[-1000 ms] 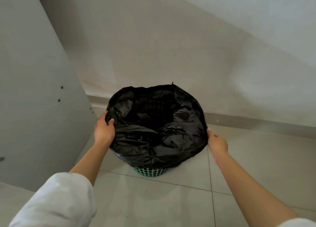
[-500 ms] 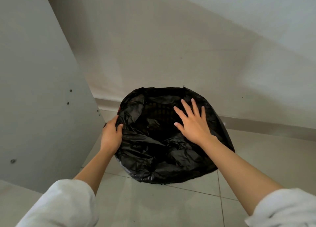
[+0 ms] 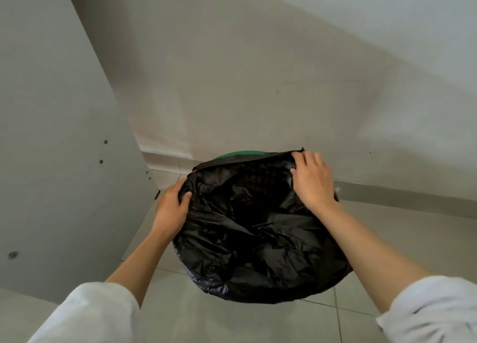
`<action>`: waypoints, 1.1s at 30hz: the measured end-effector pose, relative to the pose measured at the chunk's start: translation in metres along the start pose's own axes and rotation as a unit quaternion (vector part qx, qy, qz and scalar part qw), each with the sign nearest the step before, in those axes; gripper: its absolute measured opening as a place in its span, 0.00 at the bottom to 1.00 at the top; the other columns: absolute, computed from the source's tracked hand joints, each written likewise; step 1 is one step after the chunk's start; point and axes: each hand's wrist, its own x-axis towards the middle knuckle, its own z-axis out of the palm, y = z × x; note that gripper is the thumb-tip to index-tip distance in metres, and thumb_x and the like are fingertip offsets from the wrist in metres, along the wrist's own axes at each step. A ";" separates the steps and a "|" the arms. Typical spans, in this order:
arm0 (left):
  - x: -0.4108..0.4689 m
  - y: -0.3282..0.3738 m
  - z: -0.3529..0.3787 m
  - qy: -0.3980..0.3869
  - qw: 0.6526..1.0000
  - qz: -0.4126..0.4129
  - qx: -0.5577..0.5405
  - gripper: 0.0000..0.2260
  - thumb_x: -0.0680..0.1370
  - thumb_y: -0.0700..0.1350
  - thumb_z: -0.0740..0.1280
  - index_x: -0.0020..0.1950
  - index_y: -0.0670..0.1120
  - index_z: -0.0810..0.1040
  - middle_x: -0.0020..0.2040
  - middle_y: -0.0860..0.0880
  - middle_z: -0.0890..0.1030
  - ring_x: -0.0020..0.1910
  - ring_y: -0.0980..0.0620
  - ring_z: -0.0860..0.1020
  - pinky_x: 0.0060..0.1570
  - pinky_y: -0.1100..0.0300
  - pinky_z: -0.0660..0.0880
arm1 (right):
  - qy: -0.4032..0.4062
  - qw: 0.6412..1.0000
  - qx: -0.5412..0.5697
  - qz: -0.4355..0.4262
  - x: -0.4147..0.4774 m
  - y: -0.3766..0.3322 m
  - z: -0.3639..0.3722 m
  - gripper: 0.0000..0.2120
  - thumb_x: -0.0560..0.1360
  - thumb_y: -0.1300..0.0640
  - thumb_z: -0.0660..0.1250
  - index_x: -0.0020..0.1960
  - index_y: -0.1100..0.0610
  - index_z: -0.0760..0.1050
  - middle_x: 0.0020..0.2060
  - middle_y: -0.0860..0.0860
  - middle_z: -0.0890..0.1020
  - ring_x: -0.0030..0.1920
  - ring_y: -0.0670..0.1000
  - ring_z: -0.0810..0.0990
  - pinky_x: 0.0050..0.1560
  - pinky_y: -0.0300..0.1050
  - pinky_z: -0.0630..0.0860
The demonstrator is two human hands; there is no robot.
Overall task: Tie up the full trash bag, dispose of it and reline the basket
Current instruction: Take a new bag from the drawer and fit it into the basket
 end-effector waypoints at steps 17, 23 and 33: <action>-0.018 0.016 -0.001 0.012 0.999 0.047 0.017 0.18 0.81 0.42 0.59 0.71 0.45 0.67 0.64 0.48 0.74 0.63 0.51 0.71 0.56 0.66 0.63 | -0.148 0.985 0.088 -0.023 0.059 -0.073 0.003 0.28 0.80 0.39 0.46 0.75 0.51 0.57 0.70 0.51 0.68 0.71 0.52 0.63 0.70 0.64 0.51; -0.019 0.012 -0.002 0.012 0.999 0.047 0.005 0.18 0.81 0.43 0.60 0.71 0.45 0.68 0.66 0.48 0.74 0.65 0.51 0.71 0.63 0.59 0.68 | -0.297 0.941 0.155 0.043 0.074 -0.042 -0.007 0.36 0.75 0.30 0.43 0.65 0.56 0.69 0.63 0.56 0.75 0.62 0.59 0.72 0.62 0.56 0.66; -0.016 0.008 -0.001 0.040 0.997 -0.050 -0.037 0.18 0.81 0.45 0.59 0.72 0.47 0.68 0.65 0.47 0.75 0.63 0.47 0.74 0.63 0.47 0.71 | -0.308 0.862 0.377 0.141 0.010 0.026 -0.008 0.17 0.78 0.43 0.58 0.58 0.53 0.74 0.54 0.51 0.80 0.50 0.51 0.79 0.55 0.49 0.73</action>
